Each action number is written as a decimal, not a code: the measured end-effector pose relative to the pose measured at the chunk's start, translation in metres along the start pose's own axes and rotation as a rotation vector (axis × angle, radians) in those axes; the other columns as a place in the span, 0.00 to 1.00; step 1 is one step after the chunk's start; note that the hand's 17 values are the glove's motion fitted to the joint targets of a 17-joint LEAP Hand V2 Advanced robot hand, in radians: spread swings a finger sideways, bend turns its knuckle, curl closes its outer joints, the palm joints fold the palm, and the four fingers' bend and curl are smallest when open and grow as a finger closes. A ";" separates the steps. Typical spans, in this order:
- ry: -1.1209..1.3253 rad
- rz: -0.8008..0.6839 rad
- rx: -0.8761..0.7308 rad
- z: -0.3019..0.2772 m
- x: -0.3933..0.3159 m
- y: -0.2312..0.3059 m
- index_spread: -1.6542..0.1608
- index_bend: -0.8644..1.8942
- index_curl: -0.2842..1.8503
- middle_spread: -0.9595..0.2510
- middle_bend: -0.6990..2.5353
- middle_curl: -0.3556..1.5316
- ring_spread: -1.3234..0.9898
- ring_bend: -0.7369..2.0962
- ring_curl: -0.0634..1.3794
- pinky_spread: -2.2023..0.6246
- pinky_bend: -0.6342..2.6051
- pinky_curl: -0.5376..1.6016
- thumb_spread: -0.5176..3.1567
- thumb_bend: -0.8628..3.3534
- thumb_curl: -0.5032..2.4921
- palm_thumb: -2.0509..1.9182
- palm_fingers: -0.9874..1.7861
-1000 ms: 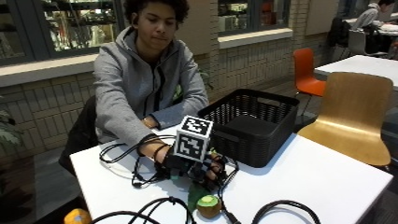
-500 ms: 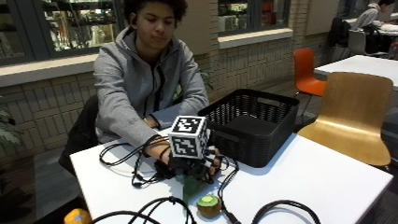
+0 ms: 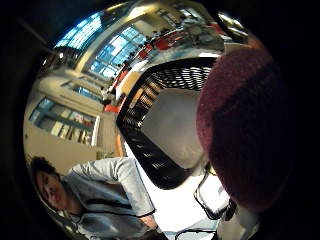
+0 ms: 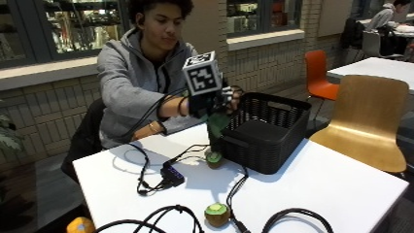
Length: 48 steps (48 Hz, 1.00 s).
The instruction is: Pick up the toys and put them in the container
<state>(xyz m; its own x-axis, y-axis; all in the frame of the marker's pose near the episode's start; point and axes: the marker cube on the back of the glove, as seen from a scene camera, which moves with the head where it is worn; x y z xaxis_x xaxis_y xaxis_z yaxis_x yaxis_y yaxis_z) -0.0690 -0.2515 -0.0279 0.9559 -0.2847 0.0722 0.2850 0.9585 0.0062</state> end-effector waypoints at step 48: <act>0.264 0.037 -0.315 0.024 -0.083 -0.083 0.76 0.34 0.27 0.76 0.25 0.52 0.51 0.35 0.37 0.77 0.39 0.46 0.48 0.20 0.33 0.56 0.21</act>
<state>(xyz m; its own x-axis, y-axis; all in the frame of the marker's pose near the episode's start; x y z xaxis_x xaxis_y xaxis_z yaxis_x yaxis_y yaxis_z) -0.1738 -0.3068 -0.0105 0.9395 -0.2835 -0.1921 0.2187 0.9284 -0.3004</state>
